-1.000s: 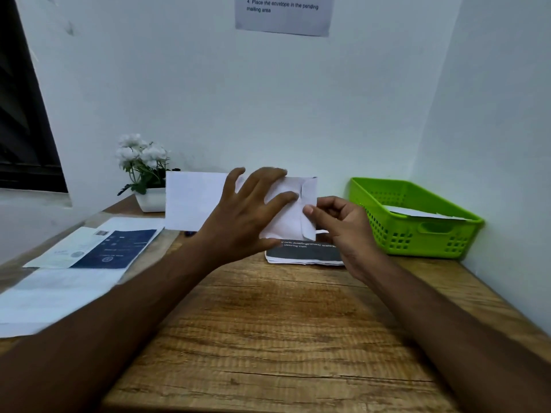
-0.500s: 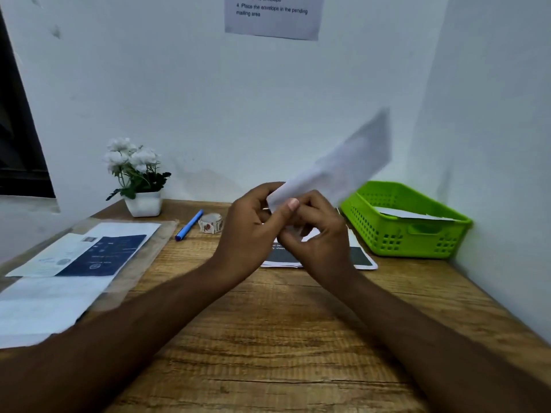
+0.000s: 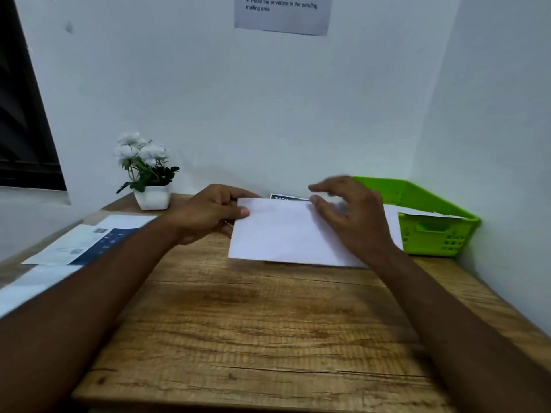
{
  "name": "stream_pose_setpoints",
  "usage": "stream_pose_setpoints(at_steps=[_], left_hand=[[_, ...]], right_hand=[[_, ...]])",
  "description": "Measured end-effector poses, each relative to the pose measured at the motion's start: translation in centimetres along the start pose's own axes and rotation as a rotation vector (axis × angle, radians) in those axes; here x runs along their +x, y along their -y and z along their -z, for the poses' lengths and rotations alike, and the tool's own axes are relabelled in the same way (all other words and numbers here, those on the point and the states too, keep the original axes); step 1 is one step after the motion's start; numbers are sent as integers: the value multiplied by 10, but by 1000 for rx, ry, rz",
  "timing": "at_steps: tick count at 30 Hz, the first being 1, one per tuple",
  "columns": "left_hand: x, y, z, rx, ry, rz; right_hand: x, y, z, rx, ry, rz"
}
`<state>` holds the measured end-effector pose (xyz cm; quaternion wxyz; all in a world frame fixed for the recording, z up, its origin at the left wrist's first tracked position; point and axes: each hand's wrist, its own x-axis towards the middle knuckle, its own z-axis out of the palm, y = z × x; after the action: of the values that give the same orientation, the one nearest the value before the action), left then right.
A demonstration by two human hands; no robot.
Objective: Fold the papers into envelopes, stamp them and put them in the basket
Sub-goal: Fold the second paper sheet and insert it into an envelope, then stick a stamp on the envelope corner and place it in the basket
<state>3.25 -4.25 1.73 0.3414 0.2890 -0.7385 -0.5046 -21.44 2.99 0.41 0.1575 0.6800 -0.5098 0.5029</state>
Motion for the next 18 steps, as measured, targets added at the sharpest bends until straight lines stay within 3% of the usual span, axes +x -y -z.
stream_pose_setpoints(at_steps=[4, 8, 12, 18], left_hand=[[-3, 10, 18, -56, 204, 202], [-4, 16, 29, 202, 435, 349], [-2, 17, 35, 397, 536, 364], [2, 17, 39, 602, 540, 432]], right_hand=[[-2, -7, 2, 196, 548, -208], [-7, -2, 1, 245, 893, -201], [-8, -2, 0, 219, 960, -149], [-13, -7, -8, 198, 980, -140]])
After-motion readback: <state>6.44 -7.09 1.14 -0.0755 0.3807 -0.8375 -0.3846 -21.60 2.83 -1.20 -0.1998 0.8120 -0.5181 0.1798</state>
